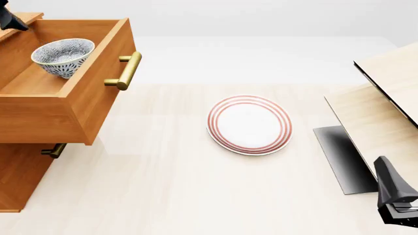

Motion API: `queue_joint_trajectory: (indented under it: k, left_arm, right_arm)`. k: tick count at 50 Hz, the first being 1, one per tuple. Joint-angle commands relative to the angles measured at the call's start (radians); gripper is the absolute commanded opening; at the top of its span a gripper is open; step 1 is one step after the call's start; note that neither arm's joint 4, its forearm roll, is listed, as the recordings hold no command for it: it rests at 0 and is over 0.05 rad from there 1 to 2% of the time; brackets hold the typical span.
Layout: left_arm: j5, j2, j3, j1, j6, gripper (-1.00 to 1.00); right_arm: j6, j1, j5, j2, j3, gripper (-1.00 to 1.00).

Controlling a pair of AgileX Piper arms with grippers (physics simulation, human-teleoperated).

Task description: Open the top drawer of the cabinet and put the bowl in it.

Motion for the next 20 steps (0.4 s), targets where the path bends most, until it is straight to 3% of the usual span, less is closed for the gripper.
queue_joint_trajectory:
  k: [1,20]
  left_arm:
    - [0.073,-0.084,-0.015,0.003,0.014,1.00]
    - [0.166,-0.199,-0.035,0.000,0.039,1.00]
  right_arm:
    - [0.000,0.000,0.007,-0.009,0.001,1.00]
    - [0.000,0.000,0.007,-0.008,0.001,1.00]
